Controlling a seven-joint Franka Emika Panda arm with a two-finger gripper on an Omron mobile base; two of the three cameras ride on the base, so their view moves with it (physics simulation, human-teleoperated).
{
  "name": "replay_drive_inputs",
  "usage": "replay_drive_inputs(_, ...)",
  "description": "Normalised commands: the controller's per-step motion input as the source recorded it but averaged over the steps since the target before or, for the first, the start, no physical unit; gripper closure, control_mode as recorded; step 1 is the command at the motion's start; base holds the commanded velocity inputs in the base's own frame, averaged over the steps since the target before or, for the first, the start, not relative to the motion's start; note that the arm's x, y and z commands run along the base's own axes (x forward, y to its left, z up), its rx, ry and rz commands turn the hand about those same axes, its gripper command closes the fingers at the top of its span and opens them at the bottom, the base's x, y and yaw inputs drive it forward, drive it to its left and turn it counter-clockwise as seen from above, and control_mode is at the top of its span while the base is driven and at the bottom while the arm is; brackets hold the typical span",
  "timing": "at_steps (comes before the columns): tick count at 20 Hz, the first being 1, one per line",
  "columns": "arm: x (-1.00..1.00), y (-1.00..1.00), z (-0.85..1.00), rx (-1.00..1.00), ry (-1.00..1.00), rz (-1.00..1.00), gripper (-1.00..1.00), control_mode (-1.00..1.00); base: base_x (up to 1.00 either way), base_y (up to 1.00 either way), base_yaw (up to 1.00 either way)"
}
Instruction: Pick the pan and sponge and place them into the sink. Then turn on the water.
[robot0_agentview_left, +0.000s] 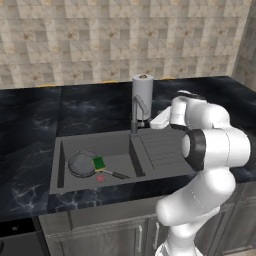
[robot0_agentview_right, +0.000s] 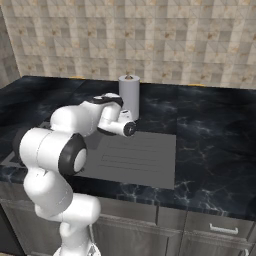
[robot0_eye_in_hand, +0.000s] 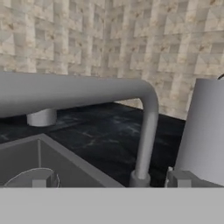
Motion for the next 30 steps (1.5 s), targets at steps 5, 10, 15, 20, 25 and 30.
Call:
replay_drive_inputs(5,0.27,0.00,-0.38,0.00,-0.02,-0.02,-1.00,-1.00,0.00,0.00,0.00)
replay_drive_inputs(10,0.42,0.00,-0.23,0.00,-0.03,-0.02,-1.00,-1.00,0.00,0.00,0.00)
replay_drive_inputs(15,0.52,-0.03,-0.19,0.00,-0.03,-0.03,-1.00,-1.00,0.00,0.00,0.00)
replay_drive_inputs(20,0.53,-0.13,-0.30,0.00,-0.02,0.00,-1.00,-1.00,0.00,0.00,0.00)
replay_drive_inputs(25,0.54,-0.18,-0.26,0.00,-0.02,0.00,-1.00,-1.00,0.00,0.00,0.00)
replay_drive_inputs(30,0.60,-0.05,-0.01,0.01,0.00,-0.03,-1.00,-1.00,0.00,0.00,0.00)
